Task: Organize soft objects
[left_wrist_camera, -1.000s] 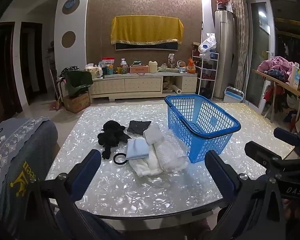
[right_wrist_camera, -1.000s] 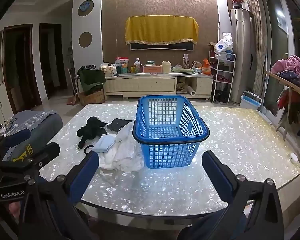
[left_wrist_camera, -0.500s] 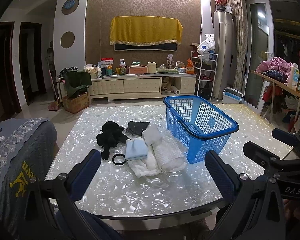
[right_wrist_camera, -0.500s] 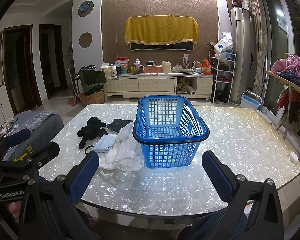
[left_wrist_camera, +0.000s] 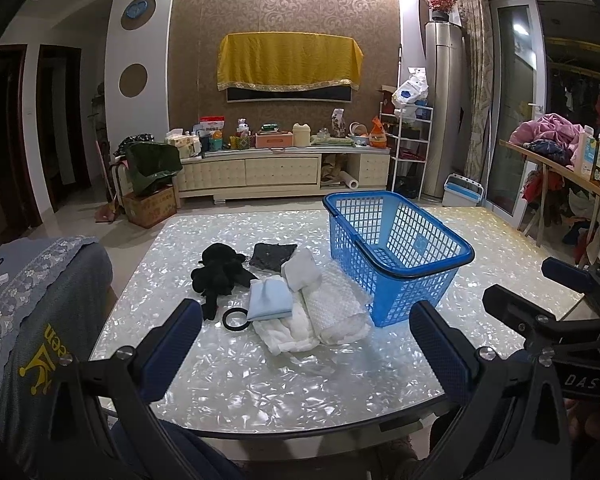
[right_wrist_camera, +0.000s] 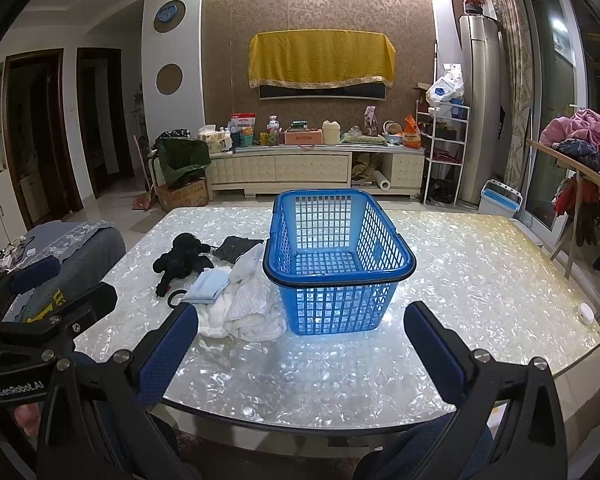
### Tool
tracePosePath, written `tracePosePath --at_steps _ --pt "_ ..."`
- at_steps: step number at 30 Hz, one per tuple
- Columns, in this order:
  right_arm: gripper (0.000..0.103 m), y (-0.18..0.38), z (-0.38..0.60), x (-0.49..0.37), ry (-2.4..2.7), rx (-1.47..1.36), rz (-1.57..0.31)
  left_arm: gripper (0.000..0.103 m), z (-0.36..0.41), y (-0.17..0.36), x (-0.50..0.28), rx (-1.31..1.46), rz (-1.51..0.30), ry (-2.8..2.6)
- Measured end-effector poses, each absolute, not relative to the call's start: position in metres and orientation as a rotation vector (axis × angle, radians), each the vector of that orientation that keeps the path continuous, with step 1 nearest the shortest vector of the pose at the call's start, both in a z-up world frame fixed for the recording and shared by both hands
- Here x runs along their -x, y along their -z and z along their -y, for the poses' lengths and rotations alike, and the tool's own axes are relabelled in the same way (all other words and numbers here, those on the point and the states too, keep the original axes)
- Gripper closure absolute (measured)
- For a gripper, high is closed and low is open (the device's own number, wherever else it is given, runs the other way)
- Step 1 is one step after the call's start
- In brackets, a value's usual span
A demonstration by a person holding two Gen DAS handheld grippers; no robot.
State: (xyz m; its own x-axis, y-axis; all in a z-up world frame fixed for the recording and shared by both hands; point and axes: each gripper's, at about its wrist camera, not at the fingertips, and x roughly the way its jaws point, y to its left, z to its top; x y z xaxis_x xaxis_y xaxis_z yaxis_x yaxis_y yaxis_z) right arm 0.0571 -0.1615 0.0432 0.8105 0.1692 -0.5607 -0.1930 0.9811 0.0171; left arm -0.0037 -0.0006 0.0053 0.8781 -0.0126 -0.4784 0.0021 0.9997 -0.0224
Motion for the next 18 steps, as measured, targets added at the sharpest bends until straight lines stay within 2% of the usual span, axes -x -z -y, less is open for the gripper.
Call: tracePosePath --at_steps 18 --pt "0.000 -0.0433 0.1627 -0.0559 -0.189 0.042 -0.596 0.000 0.0025 -0.0060 0.0044 0.019 -0.499 0.008"
